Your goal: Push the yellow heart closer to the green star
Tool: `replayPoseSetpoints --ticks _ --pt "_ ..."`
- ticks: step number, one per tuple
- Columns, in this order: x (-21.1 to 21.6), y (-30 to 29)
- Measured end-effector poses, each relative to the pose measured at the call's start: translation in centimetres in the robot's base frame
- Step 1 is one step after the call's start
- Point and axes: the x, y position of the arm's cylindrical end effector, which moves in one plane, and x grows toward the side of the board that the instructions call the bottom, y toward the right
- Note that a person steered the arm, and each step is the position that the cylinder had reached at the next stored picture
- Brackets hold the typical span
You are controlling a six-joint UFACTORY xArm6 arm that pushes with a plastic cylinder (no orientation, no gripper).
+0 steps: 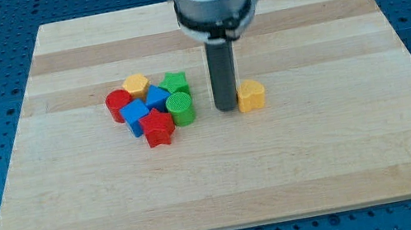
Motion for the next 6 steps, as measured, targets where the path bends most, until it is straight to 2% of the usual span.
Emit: replayPoseSetpoints --ticks 1,2,3,4,6 --pt "3.9 2.4" --pt "2.5 4.9" --pt "-1.3 3.8" --pt "-2.9 3.1" --pt "-1.5 2.8"
